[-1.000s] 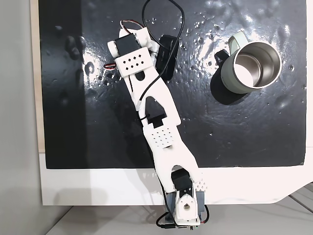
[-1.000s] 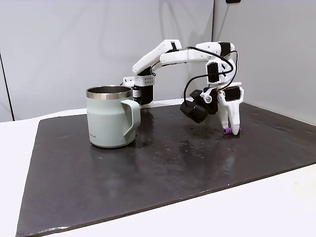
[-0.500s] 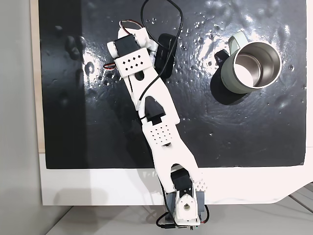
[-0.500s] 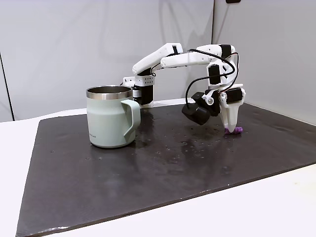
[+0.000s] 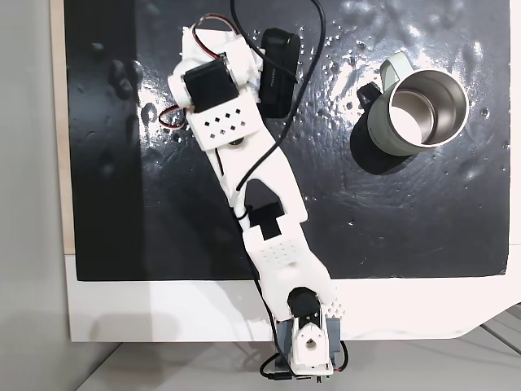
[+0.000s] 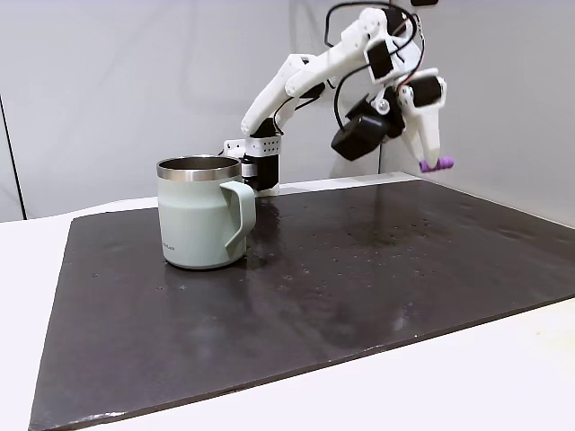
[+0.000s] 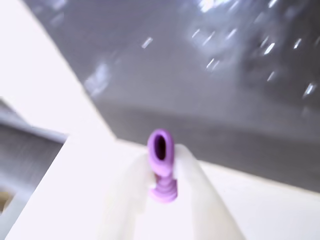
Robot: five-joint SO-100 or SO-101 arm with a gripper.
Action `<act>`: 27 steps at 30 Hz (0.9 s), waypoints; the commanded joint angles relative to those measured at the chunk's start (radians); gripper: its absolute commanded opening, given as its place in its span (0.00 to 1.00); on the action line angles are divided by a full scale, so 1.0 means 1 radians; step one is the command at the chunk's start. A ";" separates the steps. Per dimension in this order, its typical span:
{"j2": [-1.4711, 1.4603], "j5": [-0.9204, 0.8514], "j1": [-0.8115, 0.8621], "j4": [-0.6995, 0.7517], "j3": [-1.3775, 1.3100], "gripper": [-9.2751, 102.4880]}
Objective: Grasp a pengrip and put it in the cup.
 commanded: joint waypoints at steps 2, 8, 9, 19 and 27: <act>0.173 -0.041 0.046 0.037 -0.009 0.08; 0.268 -0.064 0.106 0.064 0.049 0.08; 0.293 -0.072 0.118 0.066 0.069 0.08; 0.699 -0.183 0.382 0.071 0.494 0.08; 0.799 -0.327 0.690 0.071 0.595 0.08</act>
